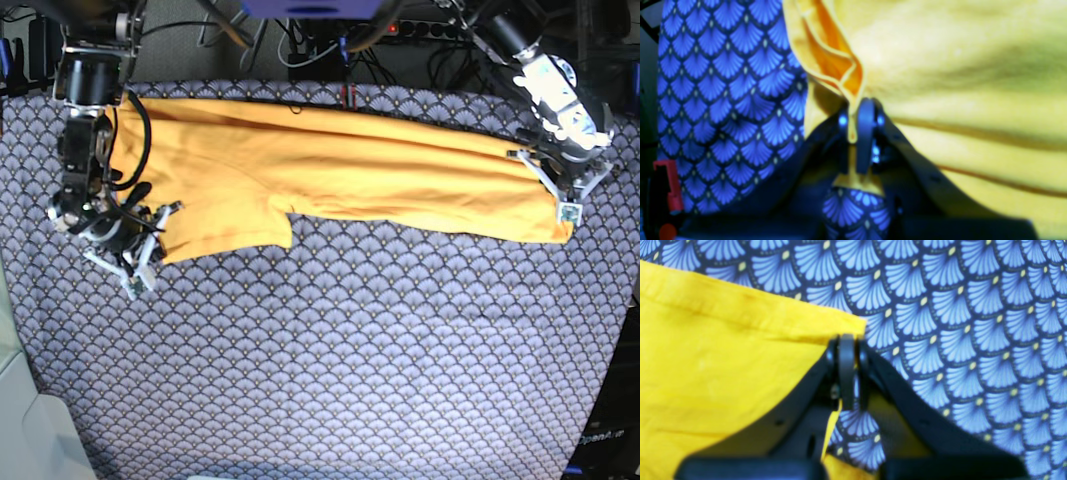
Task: Fold the T-shirt properly
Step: 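Lower the right gripper onto the sleeve end and pinch it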
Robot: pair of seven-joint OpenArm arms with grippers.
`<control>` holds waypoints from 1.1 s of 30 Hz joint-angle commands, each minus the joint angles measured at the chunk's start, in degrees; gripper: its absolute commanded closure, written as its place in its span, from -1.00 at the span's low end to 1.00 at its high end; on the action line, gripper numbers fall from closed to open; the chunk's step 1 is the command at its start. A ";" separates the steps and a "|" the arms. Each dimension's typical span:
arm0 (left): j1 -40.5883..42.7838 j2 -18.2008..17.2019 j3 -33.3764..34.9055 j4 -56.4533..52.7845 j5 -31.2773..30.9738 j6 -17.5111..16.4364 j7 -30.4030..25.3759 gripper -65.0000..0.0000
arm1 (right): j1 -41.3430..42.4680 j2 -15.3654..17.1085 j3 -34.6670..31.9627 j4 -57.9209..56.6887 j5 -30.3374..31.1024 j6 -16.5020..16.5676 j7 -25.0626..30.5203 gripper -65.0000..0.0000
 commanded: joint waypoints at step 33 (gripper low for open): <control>1.66 -1.25 -0.39 -4.58 3.47 0.12 3.49 1.00 | 1.53 -1.72 0.15 3.48 0.72 -0.23 -4.75 -0.07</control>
